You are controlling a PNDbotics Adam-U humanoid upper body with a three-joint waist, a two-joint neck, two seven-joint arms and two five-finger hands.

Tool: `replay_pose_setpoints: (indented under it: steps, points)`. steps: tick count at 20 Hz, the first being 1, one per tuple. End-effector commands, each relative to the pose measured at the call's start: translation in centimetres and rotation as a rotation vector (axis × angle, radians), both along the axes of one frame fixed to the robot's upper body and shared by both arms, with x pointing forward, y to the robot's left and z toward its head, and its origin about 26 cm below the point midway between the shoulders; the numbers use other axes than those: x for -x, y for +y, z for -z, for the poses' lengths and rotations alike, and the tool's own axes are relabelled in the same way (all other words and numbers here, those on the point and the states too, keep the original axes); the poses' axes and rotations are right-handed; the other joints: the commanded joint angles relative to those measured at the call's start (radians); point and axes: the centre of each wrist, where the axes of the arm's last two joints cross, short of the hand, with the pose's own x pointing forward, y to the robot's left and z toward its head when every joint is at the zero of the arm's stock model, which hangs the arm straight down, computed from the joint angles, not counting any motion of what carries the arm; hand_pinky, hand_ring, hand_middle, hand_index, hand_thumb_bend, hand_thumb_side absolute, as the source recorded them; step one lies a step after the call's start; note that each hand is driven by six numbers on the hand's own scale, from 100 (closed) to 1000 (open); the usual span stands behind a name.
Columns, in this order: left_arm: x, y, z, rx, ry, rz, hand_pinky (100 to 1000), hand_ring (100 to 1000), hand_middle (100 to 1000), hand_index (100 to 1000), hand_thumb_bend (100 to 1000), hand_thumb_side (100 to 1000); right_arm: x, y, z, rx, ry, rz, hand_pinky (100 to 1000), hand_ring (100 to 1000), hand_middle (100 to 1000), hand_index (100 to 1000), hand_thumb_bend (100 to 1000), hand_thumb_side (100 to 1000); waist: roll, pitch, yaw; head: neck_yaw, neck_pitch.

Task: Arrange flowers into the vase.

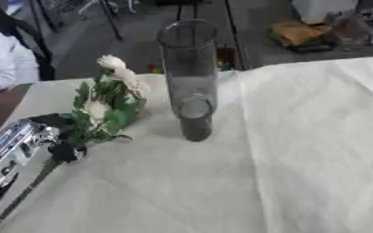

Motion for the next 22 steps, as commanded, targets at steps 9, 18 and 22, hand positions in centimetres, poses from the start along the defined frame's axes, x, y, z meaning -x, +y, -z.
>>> replay_pose_setpoints:
  steps: [9, 18, 22]
  points:
    - [1.5, 0.5, -2.8, 0.014, -0.104, 0.034, 100, 100, 100, 156, 100, 266, 0.3, -0.1, -0.5, 0.010, -0.024, -0.003, 551, 698, 524, 737, 100, 802, -0.012, -0.020, 0.011, -0.008, -0.005]
    - [4.1, 1.0, -5.9, 0.036, -0.188, 0.076, 100, 100, 100, 141, 100, 263, 0.4, -0.2, -0.3, 0.005, -0.026, -0.004, 551, 699, 523, 737, 100, 802, -0.019, -0.023, 0.014, -0.013, -0.004]
    - [4.9, 0.9, -7.1, 0.068, -0.196, 0.086, 100, 100, 100, 138, 100, 261, 0.4, -0.2, -0.2, 0.007, -0.027, -0.004, 552, 699, 523, 737, 100, 802, -0.020, -0.022, 0.015, -0.015, -0.002]
